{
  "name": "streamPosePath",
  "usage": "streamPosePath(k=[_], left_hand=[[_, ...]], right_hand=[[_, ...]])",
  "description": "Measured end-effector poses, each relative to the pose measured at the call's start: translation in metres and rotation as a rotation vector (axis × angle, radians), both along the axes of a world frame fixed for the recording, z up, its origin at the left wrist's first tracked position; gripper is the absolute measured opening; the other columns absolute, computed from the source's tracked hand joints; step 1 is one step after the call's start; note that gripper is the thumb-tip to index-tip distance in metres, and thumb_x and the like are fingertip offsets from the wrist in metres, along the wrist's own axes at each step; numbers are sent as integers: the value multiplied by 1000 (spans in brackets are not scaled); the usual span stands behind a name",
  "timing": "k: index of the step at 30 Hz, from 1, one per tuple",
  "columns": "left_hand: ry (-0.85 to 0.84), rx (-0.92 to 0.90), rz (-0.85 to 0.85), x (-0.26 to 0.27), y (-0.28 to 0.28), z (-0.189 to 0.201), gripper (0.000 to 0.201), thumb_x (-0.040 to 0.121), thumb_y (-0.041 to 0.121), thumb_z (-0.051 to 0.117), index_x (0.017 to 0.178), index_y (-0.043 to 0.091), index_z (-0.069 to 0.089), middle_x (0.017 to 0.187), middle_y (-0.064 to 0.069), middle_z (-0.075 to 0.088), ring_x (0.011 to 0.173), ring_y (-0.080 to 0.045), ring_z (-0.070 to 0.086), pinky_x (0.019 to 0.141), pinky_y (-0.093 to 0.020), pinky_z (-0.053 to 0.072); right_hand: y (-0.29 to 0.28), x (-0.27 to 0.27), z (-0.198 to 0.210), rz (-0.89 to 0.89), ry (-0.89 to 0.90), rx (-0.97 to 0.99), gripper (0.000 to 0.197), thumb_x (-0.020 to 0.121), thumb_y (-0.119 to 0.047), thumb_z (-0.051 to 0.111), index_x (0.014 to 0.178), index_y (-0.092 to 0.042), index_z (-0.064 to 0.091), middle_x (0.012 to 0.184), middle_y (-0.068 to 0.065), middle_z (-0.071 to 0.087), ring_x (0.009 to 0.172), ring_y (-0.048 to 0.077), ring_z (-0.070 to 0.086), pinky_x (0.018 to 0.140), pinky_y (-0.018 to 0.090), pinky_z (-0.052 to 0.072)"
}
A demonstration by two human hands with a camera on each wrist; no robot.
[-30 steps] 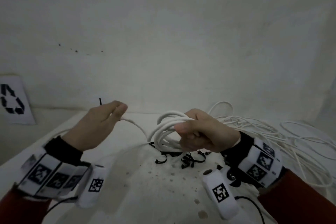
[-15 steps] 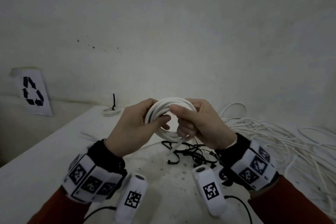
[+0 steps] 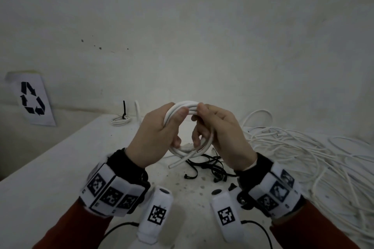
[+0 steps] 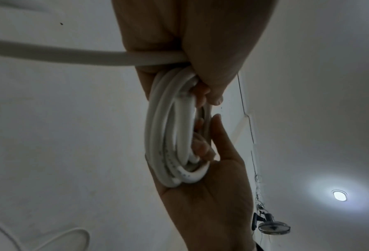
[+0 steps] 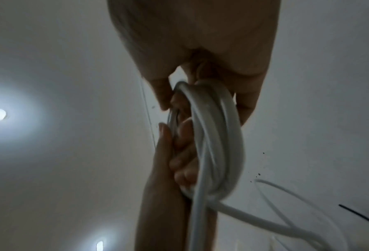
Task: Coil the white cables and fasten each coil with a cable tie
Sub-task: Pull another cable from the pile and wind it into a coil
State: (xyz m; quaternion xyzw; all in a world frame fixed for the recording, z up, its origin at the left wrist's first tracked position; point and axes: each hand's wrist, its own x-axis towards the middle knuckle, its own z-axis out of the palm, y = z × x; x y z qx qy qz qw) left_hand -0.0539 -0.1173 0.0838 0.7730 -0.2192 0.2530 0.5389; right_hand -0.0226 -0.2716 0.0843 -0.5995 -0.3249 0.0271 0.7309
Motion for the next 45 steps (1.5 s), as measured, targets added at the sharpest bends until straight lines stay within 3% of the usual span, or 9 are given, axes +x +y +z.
streamPosePath(k=[4,8,11,14,19,26,33,38,45], left_hand=[[-45,166,-8,-5,3,2,45,92,50,40,101,14,65,47,6,53,39,-13,58,43,-28,49],[-78,104,-76,-1,6,4,29,95,46,37,91,44,66,50,0,54,43,-16,59,46,-27,51],[-16,29,-168,3,8,0,51,90,62,37,97,19,62,71,-3,60,60,-18,63,50,-38,55],[25,63,-229,9,14,-9,70,79,75,41,99,10,57,76,-5,64,61,-20,62,55,-33,53],[-87,154,-78,26,25,-9,28,90,47,43,74,28,56,53,2,50,49,-11,46,53,-23,40],[-84,164,62,50,28,4,28,85,51,45,70,29,54,47,3,48,45,-11,42,49,-20,37],[98,-2,13,64,23,-17,28,100,15,43,74,16,53,62,6,41,45,-8,35,42,-19,29],[73,136,52,62,28,-22,26,92,33,48,68,29,57,51,12,42,48,-7,35,49,-22,33],[-271,413,258,53,13,-11,21,98,17,49,78,15,56,49,11,34,50,-6,41,50,-11,31]], right_hand=[[-8,-1,12,128,70,-158,41,84,-34,58,48,-16,49,36,1,38,46,22,52,60,33,39],[-8,-6,14,334,238,-63,35,85,-40,57,63,-13,50,37,-6,33,35,10,38,58,28,47],[-12,-6,18,418,331,43,34,91,-36,49,69,-11,53,35,-10,27,30,5,28,51,23,44],[-26,0,30,425,400,245,37,92,-36,43,69,-10,55,32,-11,26,27,4,26,45,20,38],[-55,4,45,281,354,403,41,95,-38,40,69,-10,55,34,-10,26,28,4,25,42,19,35],[-72,-1,48,187,302,559,45,98,-36,37,70,-8,59,37,-10,26,31,4,25,43,19,37],[-88,8,50,173,243,663,43,100,-36,35,75,-8,56,38,-9,30,33,5,28,47,19,38],[-103,17,50,256,198,873,41,102,-32,34,84,-3,58,45,-5,39,41,10,36,55,24,44],[-105,24,51,388,162,1046,33,102,-28,33,80,-8,48,67,3,53,62,20,48,85,31,31]])
